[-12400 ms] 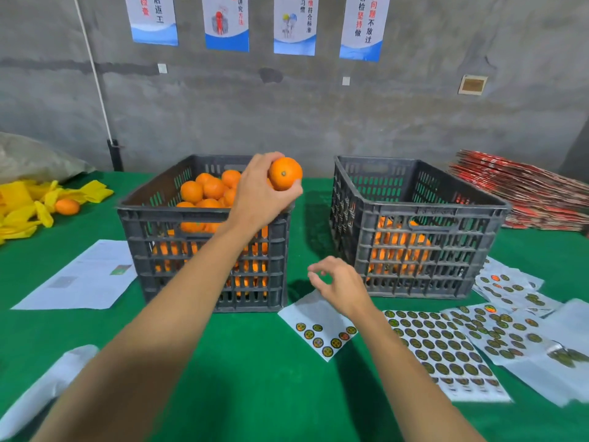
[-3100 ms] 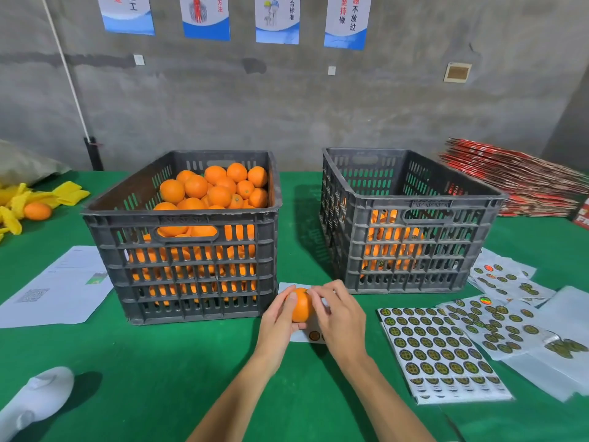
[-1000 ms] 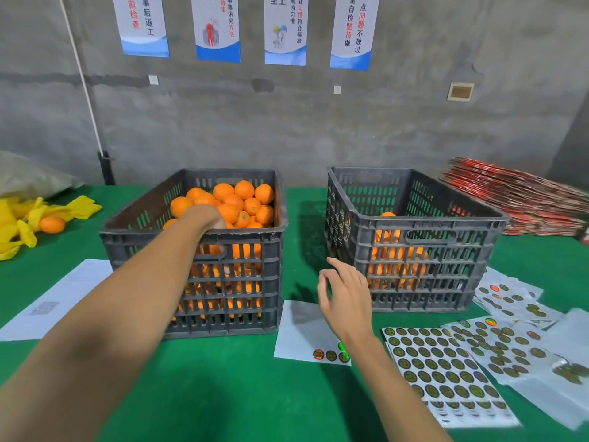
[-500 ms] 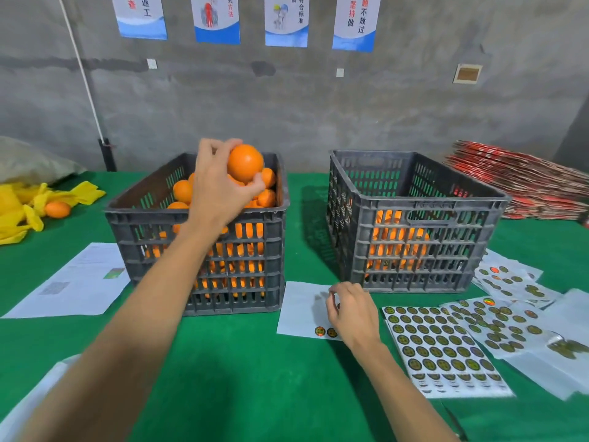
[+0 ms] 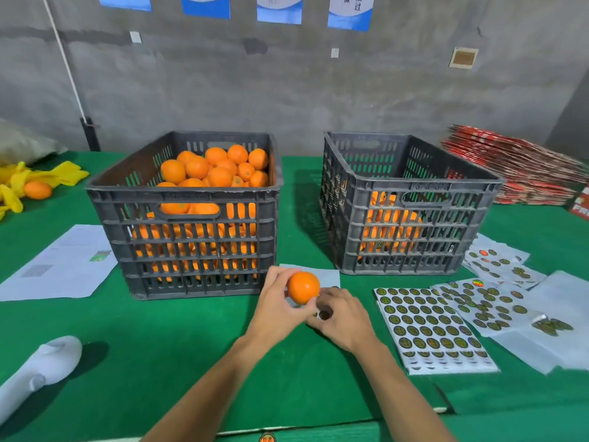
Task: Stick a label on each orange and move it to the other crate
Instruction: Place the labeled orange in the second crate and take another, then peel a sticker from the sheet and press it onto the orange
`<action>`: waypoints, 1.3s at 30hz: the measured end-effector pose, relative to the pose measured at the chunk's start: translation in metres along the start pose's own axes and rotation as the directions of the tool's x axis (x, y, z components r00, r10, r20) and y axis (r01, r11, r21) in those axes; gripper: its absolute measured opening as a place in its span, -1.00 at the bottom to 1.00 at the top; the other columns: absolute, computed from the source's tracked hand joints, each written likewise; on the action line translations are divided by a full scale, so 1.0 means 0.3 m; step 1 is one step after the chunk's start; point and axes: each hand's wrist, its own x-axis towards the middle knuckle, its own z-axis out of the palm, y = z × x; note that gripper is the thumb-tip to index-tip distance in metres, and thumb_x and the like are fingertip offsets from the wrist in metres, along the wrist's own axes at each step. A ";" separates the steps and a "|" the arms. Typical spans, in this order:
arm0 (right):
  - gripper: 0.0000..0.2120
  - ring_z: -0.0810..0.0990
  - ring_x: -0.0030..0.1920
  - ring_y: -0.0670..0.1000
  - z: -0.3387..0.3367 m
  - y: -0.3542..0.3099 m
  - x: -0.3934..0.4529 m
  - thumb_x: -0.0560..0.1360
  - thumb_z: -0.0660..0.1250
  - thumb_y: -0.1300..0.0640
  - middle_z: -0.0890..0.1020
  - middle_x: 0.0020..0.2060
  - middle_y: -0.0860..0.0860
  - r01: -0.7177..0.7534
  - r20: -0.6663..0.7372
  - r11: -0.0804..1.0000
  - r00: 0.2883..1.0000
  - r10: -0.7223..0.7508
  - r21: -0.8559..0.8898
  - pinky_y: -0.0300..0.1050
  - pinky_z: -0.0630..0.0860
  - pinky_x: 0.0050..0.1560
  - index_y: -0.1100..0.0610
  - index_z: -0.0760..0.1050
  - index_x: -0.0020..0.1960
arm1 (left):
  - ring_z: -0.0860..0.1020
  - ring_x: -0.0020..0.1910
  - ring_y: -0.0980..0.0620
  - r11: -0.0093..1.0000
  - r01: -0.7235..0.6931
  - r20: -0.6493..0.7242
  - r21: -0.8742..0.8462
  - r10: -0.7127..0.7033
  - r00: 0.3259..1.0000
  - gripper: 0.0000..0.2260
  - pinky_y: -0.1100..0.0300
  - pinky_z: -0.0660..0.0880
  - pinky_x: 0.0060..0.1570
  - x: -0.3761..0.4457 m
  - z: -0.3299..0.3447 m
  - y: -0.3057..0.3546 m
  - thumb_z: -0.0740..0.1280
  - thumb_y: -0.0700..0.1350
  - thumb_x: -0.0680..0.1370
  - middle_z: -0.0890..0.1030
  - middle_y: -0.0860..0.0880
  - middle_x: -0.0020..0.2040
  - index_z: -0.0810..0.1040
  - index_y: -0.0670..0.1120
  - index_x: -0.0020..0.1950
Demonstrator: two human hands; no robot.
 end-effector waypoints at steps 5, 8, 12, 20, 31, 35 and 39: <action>-0.58 0.46 0.28 -0.05 0.007 0.025 0.001 0.48 0.37 -0.36 0.59 0.28 -0.17 0.065 0.002 0.997 0.998 -0.065 0.051 -0.08 0.37 0.24 -0.10 0.71 0.14 | 0.61 0.08 0.22 0.947 0.231 0.065 -0.224 -0.222 0.973 -0.63 0.46 0.51 -0.06 -0.003 0.004 -0.044 0.59 -0.02 0.45 0.47 0.15 0.18 0.54 0.22 0.14; -0.64 0.48 0.25 -0.06 0.013 0.021 0.000 0.55 0.34 -0.28 0.62 0.23 -0.16 0.123 -0.029 0.992 0.992 -0.122 0.025 -0.07 0.37 0.23 -0.07 0.71 0.14 | 0.59 0.05 0.30 0.924 0.265 0.041 -0.274 -0.264 0.964 -0.68 0.46 0.50 -0.07 -0.002 -0.006 -0.042 0.55 0.01 0.50 0.50 0.13 0.19 0.54 0.17 0.19; -0.66 0.52 0.11 -0.05 0.008 0.012 -0.010 0.59 0.31 -0.24 0.64 0.11 -0.17 0.186 -0.071 0.982 0.980 -0.186 -0.010 -0.06 0.44 0.11 -0.05 0.70 0.14 | 0.59 0.08 0.22 0.920 0.295 0.012 -0.258 -0.302 0.953 -0.68 0.34 0.47 0.02 0.001 -0.001 -0.061 0.51 0.03 0.53 0.51 0.11 0.18 0.55 0.08 0.24; -0.67 0.48 0.07 -0.14 -0.018 0.001 -0.002 0.47 0.42 -0.30 0.57 -0.02 -0.30 0.158 0.018 0.985 0.987 -0.159 0.067 -0.13 0.47 0.04 -0.11 0.72 0.05 | 0.66 0.14 0.05 0.826 0.313 0.052 -0.469 -0.328 0.943 -0.76 0.28 0.62 -0.05 0.014 -0.015 -0.071 0.50 -0.05 0.56 0.60 -0.07 0.25 0.55 0.14 0.17; -0.68 0.55 0.01 -0.06 -0.038 -0.045 -0.016 0.58 0.25 -0.15 0.60 -0.01 -0.16 0.107 0.019 0.992 0.994 -0.106 -0.073 -0.18 0.43 -0.08 -0.04 0.70 0.12 | 0.68 0.10 0.09 0.815 0.297 0.058 -0.497 -0.310 0.949 -0.74 0.21 0.64 -0.01 0.011 -0.009 -0.085 0.52 0.01 0.52 0.61 -0.06 0.23 0.57 0.16 0.16; -0.66 0.56 -0.03 -0.02 -0.033 -0.070 -0.018 0.60 0.20 -0.15 0.60 -0.05 -0.12 0.077 0.004 0.988 0.997 -0.077 -0.131 -0.12 0.47 -0.08 -0.03 0.69 0.12 | 0.68 0.09 0.09 0.815 0.298 0.053 -0.497 -0.314 0.948 -0.75 0.21 0.64 -0.01 0.012 -0.009 -0.087 0.52 0.02 0.52 0.61 -0.06 0.22 0.57 0.15 0.15; -0.61 0.54 -0.08 -0.03 -0.022 -0.072 -0.024 0.60 0.19 -0.21 0.58 -0.09 -0.11 0.056 -0.009 0.989 0.998 -0.057 -0.134 -0.11 0.50 -0.11 0.00 0.68 0.07 | 0.68 0.10 0.08 0.815 0.312 0.054 -0.489 -0.329 0.943 -0.74 0.23 0.64 -0.01 0.015 -0.006 -0.085 0.52 -0.02 0.53 0.61 -0.05 0.23 0.55 0.17 0.16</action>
